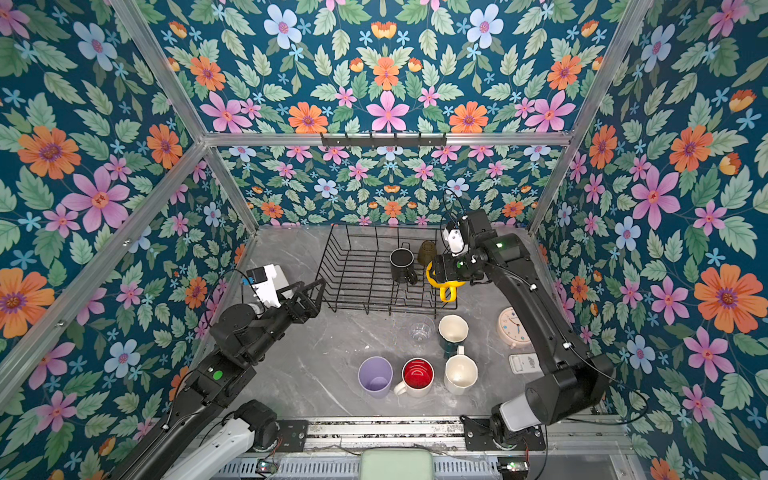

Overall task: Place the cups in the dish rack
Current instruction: 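Carry the yellow mug over the rack with the right gripper while the left gripper withdraws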

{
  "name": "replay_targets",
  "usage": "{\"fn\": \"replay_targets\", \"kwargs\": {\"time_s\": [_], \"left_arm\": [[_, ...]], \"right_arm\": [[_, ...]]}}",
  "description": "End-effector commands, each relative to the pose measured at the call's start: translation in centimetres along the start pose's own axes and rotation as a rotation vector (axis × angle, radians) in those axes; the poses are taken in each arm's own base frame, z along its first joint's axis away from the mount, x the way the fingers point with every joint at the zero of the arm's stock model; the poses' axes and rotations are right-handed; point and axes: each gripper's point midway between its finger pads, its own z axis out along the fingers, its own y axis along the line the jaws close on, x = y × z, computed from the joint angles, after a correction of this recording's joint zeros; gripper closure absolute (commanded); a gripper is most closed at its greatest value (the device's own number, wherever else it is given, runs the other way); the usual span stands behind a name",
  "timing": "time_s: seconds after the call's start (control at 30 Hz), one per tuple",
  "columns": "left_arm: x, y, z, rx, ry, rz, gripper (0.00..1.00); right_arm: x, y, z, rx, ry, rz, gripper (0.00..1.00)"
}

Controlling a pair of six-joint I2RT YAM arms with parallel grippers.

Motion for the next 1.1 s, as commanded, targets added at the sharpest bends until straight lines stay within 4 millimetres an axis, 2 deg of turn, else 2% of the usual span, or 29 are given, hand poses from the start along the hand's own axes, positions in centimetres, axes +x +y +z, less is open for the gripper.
{"fn": "replay_targets", "kwargs": {"time_s": [0.0, 0.17, 0.2, 0.47, 1.07], "left_arm": [[0.0, 1.0, -0.6, -0.052, -0.002, 0.017, 0.0], [0.0, 1.5, -1.6, -0.072, -0.014, 0.005, 0.0], [0.0, 1.6, -1.8, -0.075, -0.018, 0.001, 0.0], [-0.3, 2.2, -3.2, -0.107, -0.032, -0.002, 0.0], [-0.5, 2.9, -4.7, -0.137, -0.052, -0.005, 0.0]], "right_arm": [[-1.0, -1.0, 0.5, 0.062, 0.005, -0.044, 1.0], [-2.2, -1.5, 1.9, 0.093, 0.036, -0.06, 1.0], [-2.3, -1.8, 3.1, 0.1, 0.066, -0.059, 1.0], [-2.9, -2.7, 6.2, 0.135, 0.137, -0.067, 1.0], [-3.7, -3.6, 11.7, 0.178, 0.263, -0.088, 1.0]]}}
